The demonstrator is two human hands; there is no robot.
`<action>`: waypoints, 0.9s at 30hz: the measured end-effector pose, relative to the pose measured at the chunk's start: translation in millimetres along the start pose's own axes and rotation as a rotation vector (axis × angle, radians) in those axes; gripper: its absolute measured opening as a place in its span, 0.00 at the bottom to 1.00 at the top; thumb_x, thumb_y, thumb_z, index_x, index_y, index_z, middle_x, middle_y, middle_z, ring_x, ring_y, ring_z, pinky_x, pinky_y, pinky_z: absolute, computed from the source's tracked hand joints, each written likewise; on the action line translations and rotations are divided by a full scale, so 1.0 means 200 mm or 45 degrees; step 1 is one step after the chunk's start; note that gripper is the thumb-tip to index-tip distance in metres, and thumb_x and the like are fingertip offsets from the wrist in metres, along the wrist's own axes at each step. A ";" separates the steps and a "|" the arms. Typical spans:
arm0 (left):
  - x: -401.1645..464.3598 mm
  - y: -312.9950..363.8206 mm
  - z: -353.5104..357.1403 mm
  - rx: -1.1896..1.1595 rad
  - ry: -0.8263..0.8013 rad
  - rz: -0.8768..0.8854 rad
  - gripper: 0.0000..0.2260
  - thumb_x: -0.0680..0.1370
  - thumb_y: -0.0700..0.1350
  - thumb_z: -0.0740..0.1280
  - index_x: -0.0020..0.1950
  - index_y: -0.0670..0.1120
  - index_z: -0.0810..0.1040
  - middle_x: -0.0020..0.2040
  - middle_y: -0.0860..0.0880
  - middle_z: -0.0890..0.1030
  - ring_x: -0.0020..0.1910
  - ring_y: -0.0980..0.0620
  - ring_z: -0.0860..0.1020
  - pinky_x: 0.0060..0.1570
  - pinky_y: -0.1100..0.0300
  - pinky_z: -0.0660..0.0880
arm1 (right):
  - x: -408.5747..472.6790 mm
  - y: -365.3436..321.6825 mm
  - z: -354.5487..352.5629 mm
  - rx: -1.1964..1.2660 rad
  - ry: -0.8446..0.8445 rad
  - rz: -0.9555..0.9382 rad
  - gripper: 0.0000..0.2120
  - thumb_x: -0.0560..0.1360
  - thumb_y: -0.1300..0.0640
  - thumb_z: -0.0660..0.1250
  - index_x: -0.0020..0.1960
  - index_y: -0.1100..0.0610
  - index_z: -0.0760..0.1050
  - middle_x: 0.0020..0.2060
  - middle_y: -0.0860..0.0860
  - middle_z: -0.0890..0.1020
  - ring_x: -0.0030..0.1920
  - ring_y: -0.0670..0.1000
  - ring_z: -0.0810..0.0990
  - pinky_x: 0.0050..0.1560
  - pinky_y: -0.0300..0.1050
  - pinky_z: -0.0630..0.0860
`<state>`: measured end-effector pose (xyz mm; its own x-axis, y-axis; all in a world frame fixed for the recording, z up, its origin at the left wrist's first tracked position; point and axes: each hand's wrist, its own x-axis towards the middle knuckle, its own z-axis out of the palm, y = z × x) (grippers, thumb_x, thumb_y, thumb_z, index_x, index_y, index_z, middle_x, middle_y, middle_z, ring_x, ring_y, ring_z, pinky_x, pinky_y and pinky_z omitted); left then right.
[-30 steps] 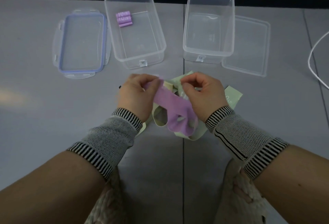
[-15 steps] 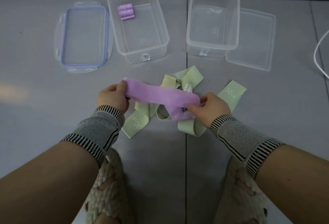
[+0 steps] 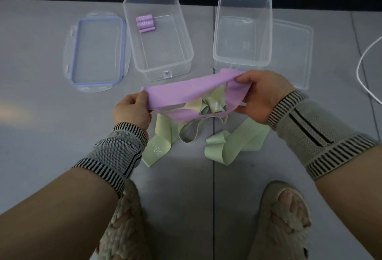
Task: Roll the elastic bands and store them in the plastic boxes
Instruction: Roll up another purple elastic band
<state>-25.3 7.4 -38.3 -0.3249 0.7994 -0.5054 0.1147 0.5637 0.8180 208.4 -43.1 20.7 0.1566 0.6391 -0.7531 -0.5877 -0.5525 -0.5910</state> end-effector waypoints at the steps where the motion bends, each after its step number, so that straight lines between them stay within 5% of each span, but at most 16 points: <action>1: 0.01 0.01 -0.01 -0.004 0.028 0.019 0.11 0.74 0.51 0.67 0.33 0.48 0.75 0.23 0.53 0.74 0.27 0.50 0.71 0.35 0.58 0.71 | -0.01 -0.02 -0.01 0.012 -0.056 0.003 0.12 0.74 0.65 0.57 0.53 0.61 0.77 0.42 0.54 0.79 0.41 0.53 0.78 0.46 0.51 0.79; 3: 0.03 0.02 -0.02 0.009 0.084 0.077 0.11 0.71 0.53 0.67 0.33 0.48 0.76 0.28 0.50 0.75 0.28 0.49 0.71 0.38 0.55 0.70 | -0.02 -0.04 -0.01 0.018 0.004 -0.090 0.08 0.71 0.66 0.58 0.42 0.61 0.76 0.35 0.55 0.77 0.32 0.51 0.76 0.42 0.47 0.77; 5: 0.04 0.04 -0.02 0.027 0.126 0.134 0.11 0.72 0.53 0.66 0.32 0.49 0.76 0.29 0.50 0.75 0.28 0.50 0.70 0.38 0.55 0.70 | -0.02 -0.03 -0.03 -0.322 0.210 -0.488 0.06 0.64 0.62 0.61 0.31 0.60 0.76 0.29 0.55 0.72 0.26 0.49 0.70 0.36 0.42 0.69; 8: 0.05 0.03 -0.01 0.044 0.171 0.164 0.11 0.73 0.52 0.65 0.34 0.49 0.75 0.32 0.48 0.77 0.29 0.49 0.71 0.37 0.56 0.70 | -0.01 0.02 -0.06 -1.043 0.366 -0.980 0.08 0.67 0.61 0.63 0.40 0.52 0.79 0.31 0.49 0.76 0.32 0.42 0.72 0.37 0.37 0.72; 11: 0.04 -0.02 -0.02 0.122 0.164 0.118 0.10 0.74 0.52 0.65 0.38 0.48 0.77 0.36 0.46 0.80 0.33 0.48 0.74 0.38 0.55 0.73 | 0.03 0.09 -0.10 -1.346 0.372 -0.861 0.17 0.72 0.60 0.65 0.59 0.50 0.76 0.55 0.50 0.78 0.55 0.47 0.76 0.59 0.42 0.71; 13: 0.03 -0.06 -0.03 0.172 0.141 0.090 0.09 0.76 0.51 0.65 0.42 0.46 0.77 0.39 0.45 0.80 0.32 0.48 0.74 0.38 0.57 0.73 | 0.08 0.17 -0.15 -1.453 0.452 -0.668 0.22 0.73 0.58 0.65 0.67 0.52 0.71 0.65 0.52 0.73 0.63 0.52 0.73 0.64 0.45 0.67; 16: 0.03 -0.10 -0.05 0.212 0.127 0.065 0.08 0.76 0.50 0.64 0.40 0.47 0.76 0.38 0.45 0.80 0.31 0.49 0.74 0.39 0.56 0.73 | 0.12 0.30 -0.20 -1.455 0.494 -0.503 0.24 0.72 0.58 0.66 0.68 0.53 0.69 0.64 0.55 0.73 0.60 0.55 0.75 0.62 0.47 0.70; 21: 0.04 -0.09 -0.04 0.195 0.084 0.014 0.09 0.76 0.50 0.63 0.37 0.49 0.75 0.37 0.49 0.78 0.42 0.45 0.80 0.49 0.47 0.78 | 0.14 0.36 -0.14 -1.611 0.455 -0.548 0.18 0.74 0.57 0.65 0.63 0.54 0.74 0.60 0.55 0.75 0.58 0.55 0.76 0.57 0.44 0.70; 27: 0.06 -0.11 -0.09 0.221 0.067 -0.020 0.08 0.76 0.50 0.64 0.38 0.49 0.76 0.37 0.49 0.79 0.46 0.43 0.81 0.52 0.44 0.78 | 0.23 0.38 -0.03 -1.751 0.239 -0.575 0.19 0.74 0.56 0.63 0.65 0.51 0.74 0.65 0.53 0.74 0.63 0.55 0.72 0.67 0.46 0.65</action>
<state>-48.4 0.7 -58.5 -0.3760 0.7809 -0.4988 0.2684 0.6070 0.7480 175.6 -59.3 -61.5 0.2807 0.8750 -0.3944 0.7287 -0.4617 -0.5058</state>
